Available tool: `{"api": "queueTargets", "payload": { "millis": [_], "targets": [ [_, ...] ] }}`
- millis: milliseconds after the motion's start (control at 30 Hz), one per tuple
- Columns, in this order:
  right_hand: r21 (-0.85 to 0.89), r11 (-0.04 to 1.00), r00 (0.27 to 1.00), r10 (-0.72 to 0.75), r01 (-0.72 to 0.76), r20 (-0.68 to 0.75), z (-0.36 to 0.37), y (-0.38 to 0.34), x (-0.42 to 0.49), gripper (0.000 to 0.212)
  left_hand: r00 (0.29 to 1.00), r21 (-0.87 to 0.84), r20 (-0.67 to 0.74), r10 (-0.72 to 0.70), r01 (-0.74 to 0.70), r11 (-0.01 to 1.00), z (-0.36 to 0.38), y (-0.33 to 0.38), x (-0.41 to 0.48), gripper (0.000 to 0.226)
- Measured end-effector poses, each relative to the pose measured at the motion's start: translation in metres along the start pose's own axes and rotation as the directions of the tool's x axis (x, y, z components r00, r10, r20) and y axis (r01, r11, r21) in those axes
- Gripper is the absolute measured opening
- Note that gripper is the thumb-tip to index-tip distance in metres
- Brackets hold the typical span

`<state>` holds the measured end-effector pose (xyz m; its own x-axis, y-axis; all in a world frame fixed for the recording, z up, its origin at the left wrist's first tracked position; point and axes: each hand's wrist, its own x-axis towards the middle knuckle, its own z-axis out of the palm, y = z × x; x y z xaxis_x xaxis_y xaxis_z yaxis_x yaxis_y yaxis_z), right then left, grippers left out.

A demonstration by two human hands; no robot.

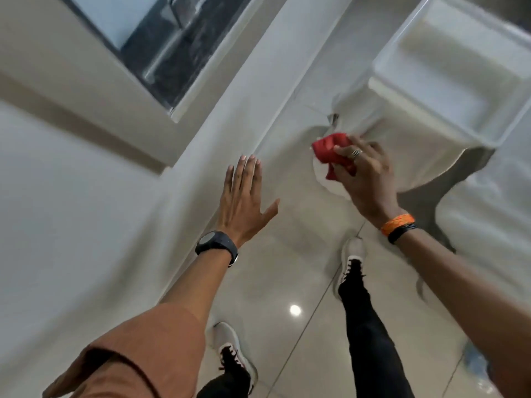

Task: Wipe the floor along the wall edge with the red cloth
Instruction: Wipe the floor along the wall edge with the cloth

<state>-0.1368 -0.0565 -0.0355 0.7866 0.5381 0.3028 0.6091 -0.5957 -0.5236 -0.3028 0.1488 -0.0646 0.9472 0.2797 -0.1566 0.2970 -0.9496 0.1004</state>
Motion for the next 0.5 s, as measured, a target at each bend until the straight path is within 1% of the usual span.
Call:
{"api": "queueTargets", "payload": {
  "millis": [67,167,233,300,367,433,500],
  "targets": [
    [0.026,0.997,0.990,0.067,-0.071,0.125,0.058,-0.020,-0.050,0.026,0.999,0.023,0.043,0.000,-0.001,1.000,0.044,-0.037,-0.043,0.093],
    [0.026,0.985,0.947,0.157,-0.171,0.279,0.157,-0.035,-0.123,0.028,0.989,0.081,0.146,-0.006,-0.006,0.997,0.126,-0.084,-0.098,0.095],
    [0.016,0.976,0.902,0.193,-0.216,0.386,0.228,-0.039,-0.167,0.023,0.981,0.120,0.193,-0.029,0.006,0.993,0.181,-0.111,-0.124,0.095],
    [-0.009,0.966,0.848,0.231,-0.258,0.477,0.295,-0.036,-0.206,0.020,0.969,0.161,0.245,-0.026,-0.015,0.987,0.230,-0.137,-0.142,0.097],
    [-0.024,0.958,0.807,0.255,-0.287,0.533,0.357,-0.029,-0.235,0.025,0.954,0.233,0.300,-0.023,-0.051,0.971,0.271,-0.165,-0.151,0.102],
    [-0.044,0.950,0.782,0.281,-0.309,0.556,0.413,-0.021,-0.253,0.031,0.931,0.305,0.364,-0.018,-0.100,0.947,0.304,-0.194,-0.147,0.105],
    [-0.052,0.942,0.768,0.301,-0.331,0.566,0.460,-0.016,-0.257,0.034,0.920,0.361,0.391,-0.017,-0.137,0.922,0.329,-0.218,-0.135,0.106]
  ]
}}
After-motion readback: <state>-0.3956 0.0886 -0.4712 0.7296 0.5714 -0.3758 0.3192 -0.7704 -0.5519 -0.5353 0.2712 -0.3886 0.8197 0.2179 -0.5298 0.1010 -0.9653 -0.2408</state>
